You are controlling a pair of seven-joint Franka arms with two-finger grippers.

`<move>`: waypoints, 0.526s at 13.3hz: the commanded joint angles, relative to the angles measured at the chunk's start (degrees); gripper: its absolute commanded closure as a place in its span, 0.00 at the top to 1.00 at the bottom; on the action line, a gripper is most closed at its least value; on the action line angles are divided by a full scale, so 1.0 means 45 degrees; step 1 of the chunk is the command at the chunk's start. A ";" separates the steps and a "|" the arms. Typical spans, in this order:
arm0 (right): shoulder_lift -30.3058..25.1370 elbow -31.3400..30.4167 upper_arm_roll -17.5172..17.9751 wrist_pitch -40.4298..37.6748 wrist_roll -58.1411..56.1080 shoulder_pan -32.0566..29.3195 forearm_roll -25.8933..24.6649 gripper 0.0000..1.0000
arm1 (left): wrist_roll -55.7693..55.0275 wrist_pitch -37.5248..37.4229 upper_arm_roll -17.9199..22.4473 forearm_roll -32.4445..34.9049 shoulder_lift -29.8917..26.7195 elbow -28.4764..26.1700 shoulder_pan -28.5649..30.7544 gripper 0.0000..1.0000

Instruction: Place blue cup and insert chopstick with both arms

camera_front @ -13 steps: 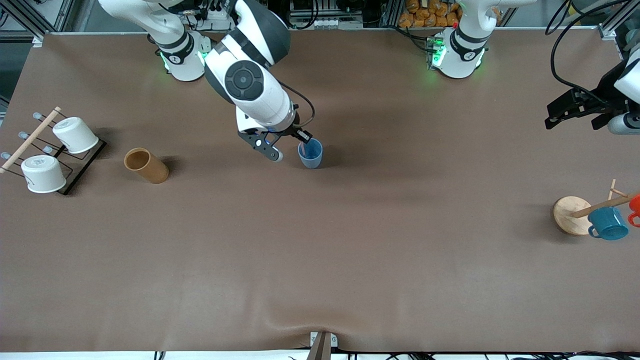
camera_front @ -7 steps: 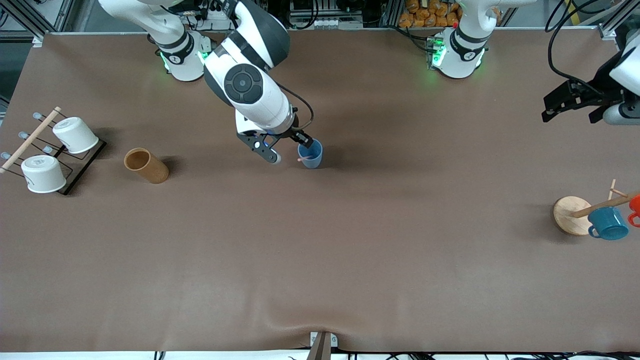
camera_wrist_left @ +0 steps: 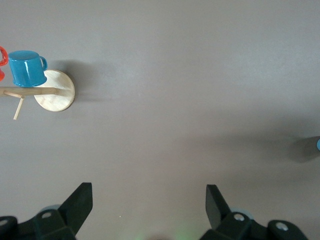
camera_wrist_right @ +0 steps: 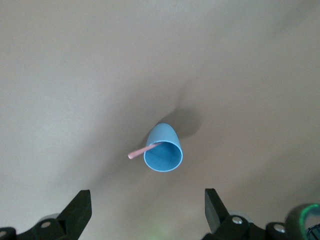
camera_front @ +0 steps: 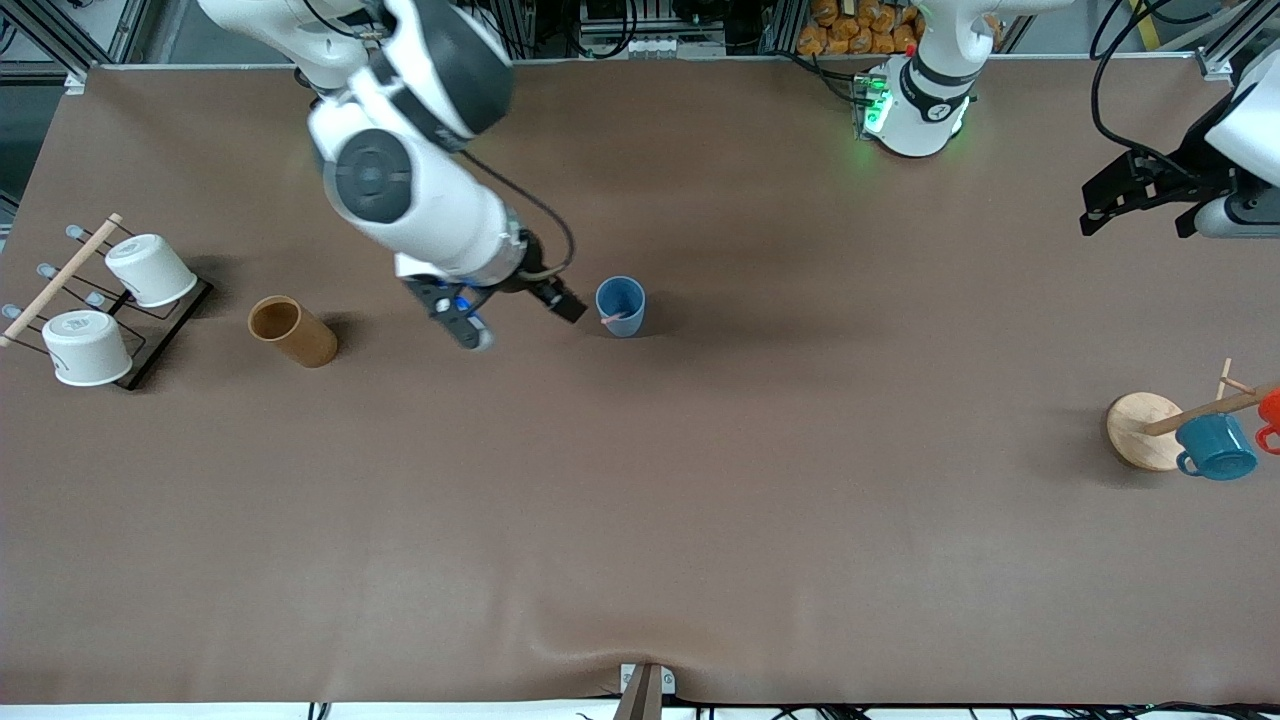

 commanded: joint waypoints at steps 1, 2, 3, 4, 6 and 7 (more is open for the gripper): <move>0.0006 0.0826 0.0114 -0.1010 -0.0622 -0.0659 0.0252 1.00 | -0.0237 0.0643 0.0023 0.0345 -0.0679 -0.0851 -0.0191 1.00; -0.0013 0.1042 0.0113 -0.1536 -0.1575 -0.1029 0.0252 1.00 | -0.0256 0.0664 0.0004 0.0345 -0.0680 -0.0852 -0.0172 1.00; -0.0014 0.1257 0.0094 -0.2122 -0.2687 -0.1361 0.0252 1.00 | -0.0257 0.0684 -0.0015 0.0345 -0.0699 -0.0852 -0.0172 1.00; -0.0014 0.1414 0.0074 -0.2669 -0.3394 -0.1732 0.0214 1.00 | -0.0257 0.0684 -0.0016 0.0345 -0.0738 -0.0852 -0.0172 1.00; -0.0014 0.1881 0.0074 -0.3258 -0.4121 -0.2572 0.0233 1.00 | -0.0237 0.0684 0.0004 0.0325 -0.0778 -0.0794 -0.0153 1.00; -0.0014 0.2058 0.0074 -0.3512 -0.4240 -0.2808 0.0175 1.00 | -0.0237 0.0723 0.0004 0.0325 -0.0778 -0.0774 -0.0152 1.00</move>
